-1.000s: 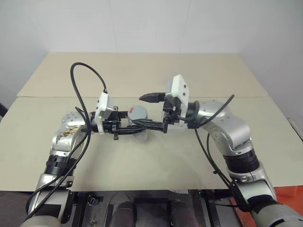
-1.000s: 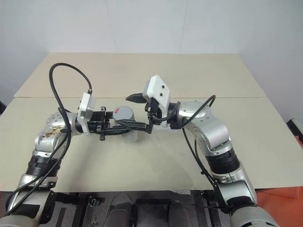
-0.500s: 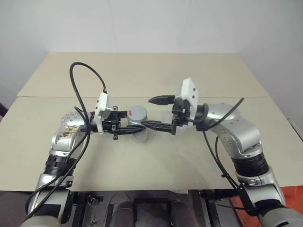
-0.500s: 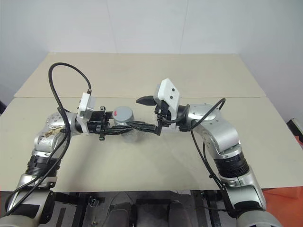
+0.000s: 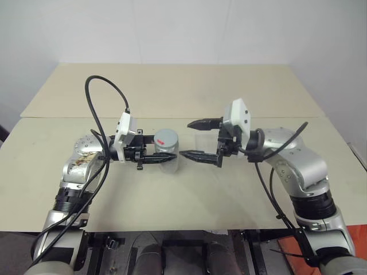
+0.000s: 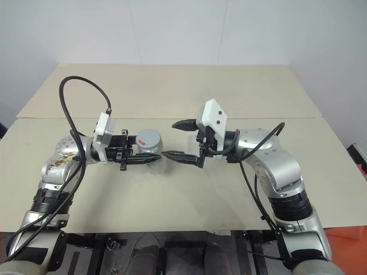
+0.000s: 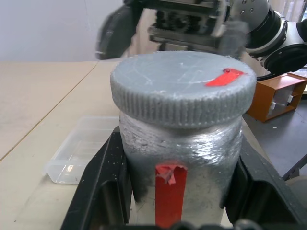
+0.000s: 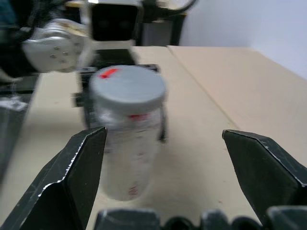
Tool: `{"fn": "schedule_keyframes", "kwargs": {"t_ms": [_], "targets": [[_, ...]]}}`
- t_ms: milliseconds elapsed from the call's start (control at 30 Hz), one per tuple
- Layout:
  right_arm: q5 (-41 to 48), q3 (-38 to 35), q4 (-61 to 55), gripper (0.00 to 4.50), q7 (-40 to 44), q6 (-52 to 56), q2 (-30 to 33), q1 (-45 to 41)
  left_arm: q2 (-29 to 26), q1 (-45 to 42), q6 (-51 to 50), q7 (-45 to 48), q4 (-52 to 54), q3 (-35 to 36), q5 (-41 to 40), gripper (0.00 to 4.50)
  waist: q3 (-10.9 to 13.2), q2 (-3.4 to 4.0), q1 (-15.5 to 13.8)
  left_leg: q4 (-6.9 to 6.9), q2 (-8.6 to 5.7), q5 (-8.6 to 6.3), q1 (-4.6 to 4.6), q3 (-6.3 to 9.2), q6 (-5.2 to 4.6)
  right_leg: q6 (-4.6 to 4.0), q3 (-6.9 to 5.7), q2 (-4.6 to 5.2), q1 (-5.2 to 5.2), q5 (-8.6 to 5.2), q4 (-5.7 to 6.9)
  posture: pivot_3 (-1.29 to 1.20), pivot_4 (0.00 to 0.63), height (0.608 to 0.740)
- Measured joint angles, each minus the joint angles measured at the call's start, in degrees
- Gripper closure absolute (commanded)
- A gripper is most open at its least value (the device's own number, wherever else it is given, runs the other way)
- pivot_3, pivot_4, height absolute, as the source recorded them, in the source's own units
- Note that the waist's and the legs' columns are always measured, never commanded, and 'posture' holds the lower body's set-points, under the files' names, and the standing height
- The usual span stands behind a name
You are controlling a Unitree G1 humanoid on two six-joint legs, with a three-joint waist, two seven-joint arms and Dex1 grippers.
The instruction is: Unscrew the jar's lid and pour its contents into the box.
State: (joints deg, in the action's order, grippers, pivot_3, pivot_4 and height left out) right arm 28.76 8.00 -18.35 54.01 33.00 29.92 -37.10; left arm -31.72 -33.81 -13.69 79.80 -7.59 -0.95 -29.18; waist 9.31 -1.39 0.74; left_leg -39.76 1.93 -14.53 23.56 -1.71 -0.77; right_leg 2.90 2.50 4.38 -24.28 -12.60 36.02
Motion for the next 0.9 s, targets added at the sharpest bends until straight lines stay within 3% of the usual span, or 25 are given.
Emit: {"fn": "schedule_keyframes", "kwargs": {"t_ms": [533,900], "targets": [[1.88,2.96,-2.33,0.02,-8.53,14.92,-4.53,-7.04,0.18,0.0,1.14,0.05,0.0,-0.37,0.4,2.47,0.0,0.0,0.0,0.0,0.0,0.0,0.0,0.0,0.0,0.0,0.0,0.0,-0.01,0.0,0.02,0.0,0.15,0.74],[1.84,3.76,-2.35,0.02,-9.29,17.18,-5.97,-8.46,0.26,0.01,1.16,0.03,0.0,-0.37,0.83,2.47,0.0,0.0,0.05,0.0,0.0,0.0,0.01,0.0,0.0,0.0,0.0,0.0,-0.01,0.0,0.02,0.0,0.15,0.74]]}}
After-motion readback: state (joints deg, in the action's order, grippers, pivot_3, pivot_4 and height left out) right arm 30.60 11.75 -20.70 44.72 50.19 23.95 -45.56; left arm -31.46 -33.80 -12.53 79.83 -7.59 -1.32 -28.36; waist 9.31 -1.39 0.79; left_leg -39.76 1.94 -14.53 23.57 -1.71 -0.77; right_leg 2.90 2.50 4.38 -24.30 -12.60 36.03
